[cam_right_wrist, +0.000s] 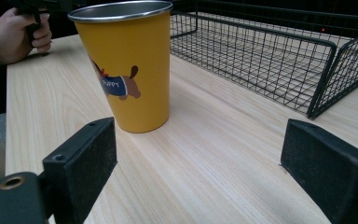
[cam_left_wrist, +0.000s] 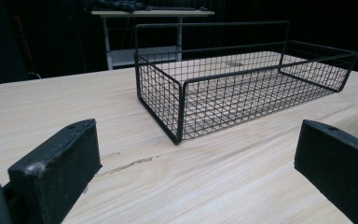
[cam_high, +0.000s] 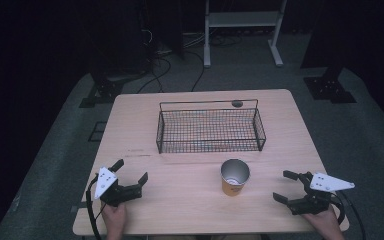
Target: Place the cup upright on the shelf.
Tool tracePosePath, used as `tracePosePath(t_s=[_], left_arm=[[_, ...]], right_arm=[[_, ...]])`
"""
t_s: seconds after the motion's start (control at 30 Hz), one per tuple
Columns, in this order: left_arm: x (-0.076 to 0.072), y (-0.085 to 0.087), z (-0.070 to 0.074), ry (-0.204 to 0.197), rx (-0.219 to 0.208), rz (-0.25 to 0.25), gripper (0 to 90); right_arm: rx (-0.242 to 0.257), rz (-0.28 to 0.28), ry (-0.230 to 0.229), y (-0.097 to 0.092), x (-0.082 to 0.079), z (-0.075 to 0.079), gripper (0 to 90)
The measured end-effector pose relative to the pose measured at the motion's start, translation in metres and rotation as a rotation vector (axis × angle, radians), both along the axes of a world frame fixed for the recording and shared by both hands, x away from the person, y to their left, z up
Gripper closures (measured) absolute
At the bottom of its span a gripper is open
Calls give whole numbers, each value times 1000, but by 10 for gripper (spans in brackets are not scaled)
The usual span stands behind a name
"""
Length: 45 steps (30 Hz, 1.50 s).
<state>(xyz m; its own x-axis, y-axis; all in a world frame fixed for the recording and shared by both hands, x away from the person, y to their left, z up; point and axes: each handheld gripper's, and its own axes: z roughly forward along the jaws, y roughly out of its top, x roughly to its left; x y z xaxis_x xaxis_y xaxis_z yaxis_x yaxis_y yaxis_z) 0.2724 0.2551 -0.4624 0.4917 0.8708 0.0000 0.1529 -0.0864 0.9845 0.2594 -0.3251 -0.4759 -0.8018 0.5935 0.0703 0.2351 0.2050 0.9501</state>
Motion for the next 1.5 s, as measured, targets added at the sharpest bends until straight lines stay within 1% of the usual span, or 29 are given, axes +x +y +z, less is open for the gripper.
tracePosePath(t_s=[0.1,0.37,0.53,0.7,0.87,0.97,1.23,1.5], left_arm=[[0,-1,0,1,4,2,0],[-1,0,0,1,2,1,0],[-1,0,0,-2,5,-7,0],[-1,0,0,-3,4,-6,0],[-1,-1,0,-3,8,-5,0],[-1,-1,0,-3,7,-5,0],[-1,-1,0,-2,8,-5,0],[-1,-1,0,-3,8,-3,0]], right_arm=[[9,1,1,-1,0,0,91],[6,8,6,3,1,0,72],[2,11,7,8,0,4,28],[2,25,-3,14,0,8,19],[15,27,-14,15,0,11,4],[19,22,-11,16,0,12,0],[1,41,-11,23,4,16,0],[-21,54,-5,34,9,16,0]])
